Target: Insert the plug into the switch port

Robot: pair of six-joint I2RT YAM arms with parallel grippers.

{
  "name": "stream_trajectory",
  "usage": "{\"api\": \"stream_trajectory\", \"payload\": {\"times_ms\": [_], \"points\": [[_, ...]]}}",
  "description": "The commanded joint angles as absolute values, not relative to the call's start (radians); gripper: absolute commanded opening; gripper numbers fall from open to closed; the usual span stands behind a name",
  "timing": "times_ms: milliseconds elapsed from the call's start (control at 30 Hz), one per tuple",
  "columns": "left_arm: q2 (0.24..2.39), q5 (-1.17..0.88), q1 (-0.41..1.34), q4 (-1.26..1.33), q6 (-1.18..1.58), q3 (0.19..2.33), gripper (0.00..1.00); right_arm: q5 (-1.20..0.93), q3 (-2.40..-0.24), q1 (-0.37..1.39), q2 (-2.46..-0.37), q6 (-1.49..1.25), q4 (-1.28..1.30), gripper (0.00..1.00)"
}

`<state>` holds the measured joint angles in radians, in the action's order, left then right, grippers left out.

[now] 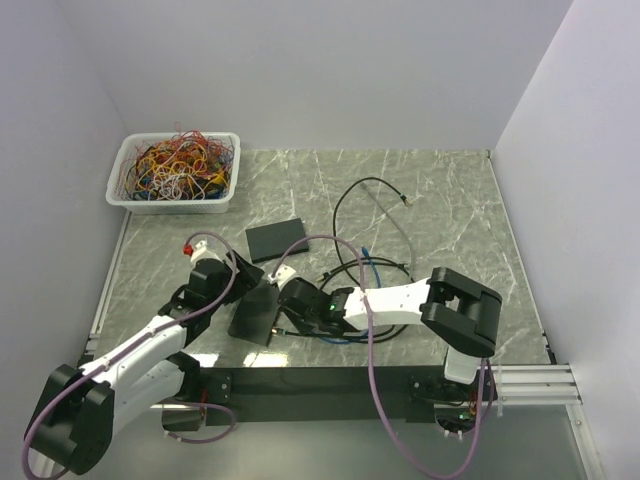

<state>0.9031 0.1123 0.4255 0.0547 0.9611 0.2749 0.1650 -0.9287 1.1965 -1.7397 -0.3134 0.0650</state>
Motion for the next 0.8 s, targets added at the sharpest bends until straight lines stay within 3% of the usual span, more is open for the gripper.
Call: {"api": "stream_trajectory", "payload": {"times_ms": [0, 433, 767], "points": [[0.913, 0.060, 0.422, 0.178, 0.897, 0.264, 0.77, 0.196, -0.982, 1.213, -1.764, -0.304, 0.097, 0.00], [1.084, 0.011, 0.422, 0.317, 0.874, 0.239, 0.68, 0.187, -1.023, 1.230, -1.781, -0.290, 0.101, 0.00], [1.146, -0.003, 0.422, 0.365, 0.907, 0.236, 0.68, 0.202, -1.037, 1.262, -1.786, -0.290, 0.120, 0.00]]}}
